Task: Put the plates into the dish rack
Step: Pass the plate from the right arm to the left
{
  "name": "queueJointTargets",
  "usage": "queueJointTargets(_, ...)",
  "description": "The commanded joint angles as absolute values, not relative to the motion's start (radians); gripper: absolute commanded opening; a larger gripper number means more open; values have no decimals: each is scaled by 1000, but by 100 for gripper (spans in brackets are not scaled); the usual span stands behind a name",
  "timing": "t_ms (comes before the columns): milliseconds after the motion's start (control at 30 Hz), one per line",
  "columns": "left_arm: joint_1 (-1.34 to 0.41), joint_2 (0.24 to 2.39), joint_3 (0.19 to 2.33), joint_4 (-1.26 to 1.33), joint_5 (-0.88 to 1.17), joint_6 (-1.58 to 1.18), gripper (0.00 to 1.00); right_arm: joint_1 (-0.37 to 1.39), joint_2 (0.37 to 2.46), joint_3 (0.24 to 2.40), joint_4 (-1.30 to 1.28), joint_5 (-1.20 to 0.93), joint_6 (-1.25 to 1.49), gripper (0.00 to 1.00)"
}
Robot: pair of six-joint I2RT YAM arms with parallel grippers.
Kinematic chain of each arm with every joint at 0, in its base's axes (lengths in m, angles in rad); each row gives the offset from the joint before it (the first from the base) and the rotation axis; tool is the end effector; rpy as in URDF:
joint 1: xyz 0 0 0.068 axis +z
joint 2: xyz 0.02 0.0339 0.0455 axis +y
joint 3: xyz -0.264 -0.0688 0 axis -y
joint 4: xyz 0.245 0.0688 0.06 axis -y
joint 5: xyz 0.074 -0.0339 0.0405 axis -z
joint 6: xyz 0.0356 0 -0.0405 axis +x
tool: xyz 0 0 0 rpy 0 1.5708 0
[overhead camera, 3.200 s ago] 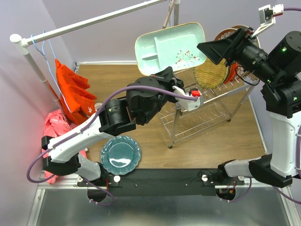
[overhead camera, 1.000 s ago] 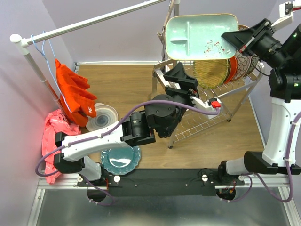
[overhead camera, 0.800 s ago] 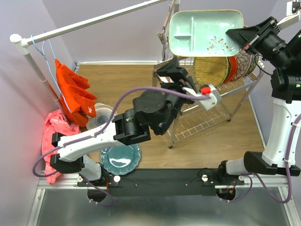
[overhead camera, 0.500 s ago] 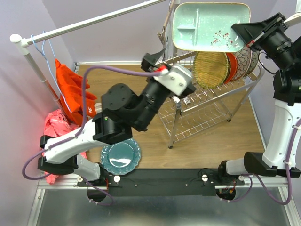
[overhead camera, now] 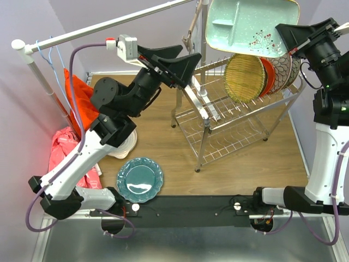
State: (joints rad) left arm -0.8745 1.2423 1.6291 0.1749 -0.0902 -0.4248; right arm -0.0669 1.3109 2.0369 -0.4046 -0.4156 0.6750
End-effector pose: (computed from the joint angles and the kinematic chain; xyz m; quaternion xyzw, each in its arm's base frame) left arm 0.1511 -0.1757 0.5697 0.0692 0.4796 -0.5116 0.7095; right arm 0.1972 0.0012 0.6098 0.0515 0.5940 0.3527 0.7212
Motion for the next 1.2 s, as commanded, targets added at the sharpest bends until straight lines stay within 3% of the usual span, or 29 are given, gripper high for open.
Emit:
queueJointTargets(0, -764, 1253, 1595, 321, 210, -806, 88, -72, 1238, 1982, -177, -377, 709, 0)
queueJointTargets(500, -706, 1399, 1715, 243, 367, -904, 82, -72, 1135, 1787, -22, -476, 719, 1)
queueJointTargets(867, -701, 1444, 1822, 22, 293, -809, 77, -72, 1103, 1756, -9, -411, 669, 1)
queueJointTargets(1167, -684, 1385, 1733, 8, 210, -840, 77, -72, 1109, 1764, 29, -406, 673, 1)
